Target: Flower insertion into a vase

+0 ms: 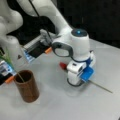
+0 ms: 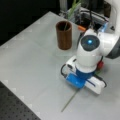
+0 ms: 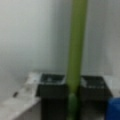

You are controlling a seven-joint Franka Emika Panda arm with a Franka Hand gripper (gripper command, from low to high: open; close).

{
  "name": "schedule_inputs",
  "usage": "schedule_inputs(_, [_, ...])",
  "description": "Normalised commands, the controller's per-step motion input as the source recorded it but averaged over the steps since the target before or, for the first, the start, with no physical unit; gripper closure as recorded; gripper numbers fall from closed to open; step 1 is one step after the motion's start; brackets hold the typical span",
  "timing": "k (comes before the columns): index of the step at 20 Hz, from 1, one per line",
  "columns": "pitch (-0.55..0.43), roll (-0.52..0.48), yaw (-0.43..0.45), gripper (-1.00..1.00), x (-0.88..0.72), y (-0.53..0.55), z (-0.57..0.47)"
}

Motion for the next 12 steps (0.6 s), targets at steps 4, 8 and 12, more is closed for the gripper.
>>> schedule_inputs(4, [-0.002, -0.178, -0.032, 1.0, -0.23, 0.06, 0.42])
schedule_inputs(8, [-0.045, -0.063, -0.119, 1.0, -0.41, -0.09, 0.79])
schedule_inputs(12, [0.027, 0.109, -0.085, 1.0, -0.5, -0.3, 0.89])
